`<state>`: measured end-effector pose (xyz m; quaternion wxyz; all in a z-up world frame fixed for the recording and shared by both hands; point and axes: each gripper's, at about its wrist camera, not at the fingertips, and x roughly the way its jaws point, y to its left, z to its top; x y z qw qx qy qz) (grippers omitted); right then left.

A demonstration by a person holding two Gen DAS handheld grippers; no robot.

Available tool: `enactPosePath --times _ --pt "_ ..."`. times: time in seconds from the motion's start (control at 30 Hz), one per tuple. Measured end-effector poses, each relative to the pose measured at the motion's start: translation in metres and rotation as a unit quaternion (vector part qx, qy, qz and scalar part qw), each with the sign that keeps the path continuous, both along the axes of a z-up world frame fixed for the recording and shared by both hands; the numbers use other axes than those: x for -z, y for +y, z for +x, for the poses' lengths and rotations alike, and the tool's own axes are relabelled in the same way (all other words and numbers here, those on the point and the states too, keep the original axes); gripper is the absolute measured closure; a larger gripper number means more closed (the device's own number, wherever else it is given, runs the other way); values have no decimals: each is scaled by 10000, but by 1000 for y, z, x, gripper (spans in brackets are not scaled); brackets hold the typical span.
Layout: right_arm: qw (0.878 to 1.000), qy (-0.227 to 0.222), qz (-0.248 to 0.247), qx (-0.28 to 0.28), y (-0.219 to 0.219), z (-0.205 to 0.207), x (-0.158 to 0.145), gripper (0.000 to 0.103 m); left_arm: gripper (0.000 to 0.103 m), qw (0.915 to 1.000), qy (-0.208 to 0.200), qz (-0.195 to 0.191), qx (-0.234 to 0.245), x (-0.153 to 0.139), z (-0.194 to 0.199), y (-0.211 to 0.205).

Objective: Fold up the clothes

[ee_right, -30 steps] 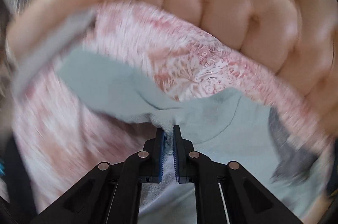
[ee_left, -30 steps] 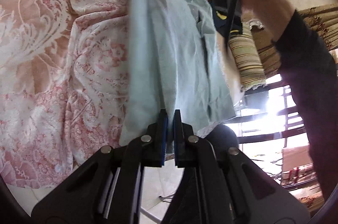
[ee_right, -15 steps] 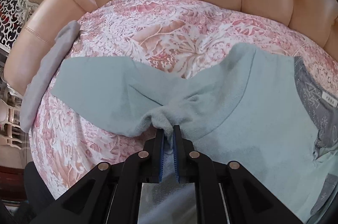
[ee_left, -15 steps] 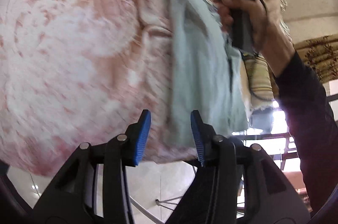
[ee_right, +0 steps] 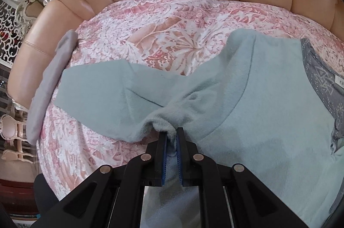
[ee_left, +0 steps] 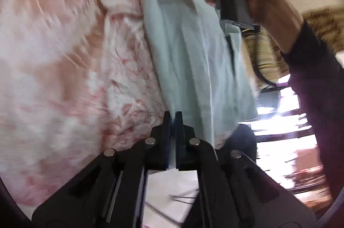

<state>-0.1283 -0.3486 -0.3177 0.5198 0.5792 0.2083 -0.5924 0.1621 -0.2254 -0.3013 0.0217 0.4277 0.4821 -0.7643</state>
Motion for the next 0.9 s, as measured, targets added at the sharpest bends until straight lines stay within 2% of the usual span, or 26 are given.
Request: enactPosePath --times 0.17,0.27,0.33,0.37,0.4,0.43,0.53,0.67,0.7,0.73,0.8,0.83,0.9 --pt "9999 126 80 -50 -3 2 3 94 100 9995 -97 -23 -314 -10 21 -21" --pt "9999 85 130 -73 -1 2 -3 92 100 9993 -282 -2 -239 3 14 -25" --pt "9998 53 179 -104 0 2 -8 82 100 9990 -383 -10 -218 8 9 -19" --pt "9997 54 197 -137 2 3 -13 60 100 9989 -408 24 -236 12 9 -20" --pt "9995 122 184 -243 7 4 -23 33 100 9988 -429 33 -246 16 9 -22" --pt "9991 184 164 -331 12 5 -33 21 100 9987 -446 11 -263 18 10 -22" --pt "9985 310 -104 -435 47 5 -77 18 100 9984 -470 -16 -325 20 11 -21" --pt "9925 410 -966 623 146 -19 -141 18 98 9978 -488 -10 -445 22 18 -26" --pt "9878 532 -1143 916 173 -25 -155 18 98 9977 -494 -24 -467 21 18 -24" --pt "9792 1070 -1129 1301 208 -30 -163 18 97 9975 -500 -37 -489 21 18 -23" --pt "9568 2147 -829 1776 257 -32 -165 18 93 9972 -512 -64 -533 19 19 -19" --pt "9486 2474 -637 1866 280 -30 -160 18 92 9971 -518 -78 -556 18 20 -18" --pt "9298 3062 -263 2023 322 -25 -148 18 80 9967 -530 -105 -600 16 21 -14"
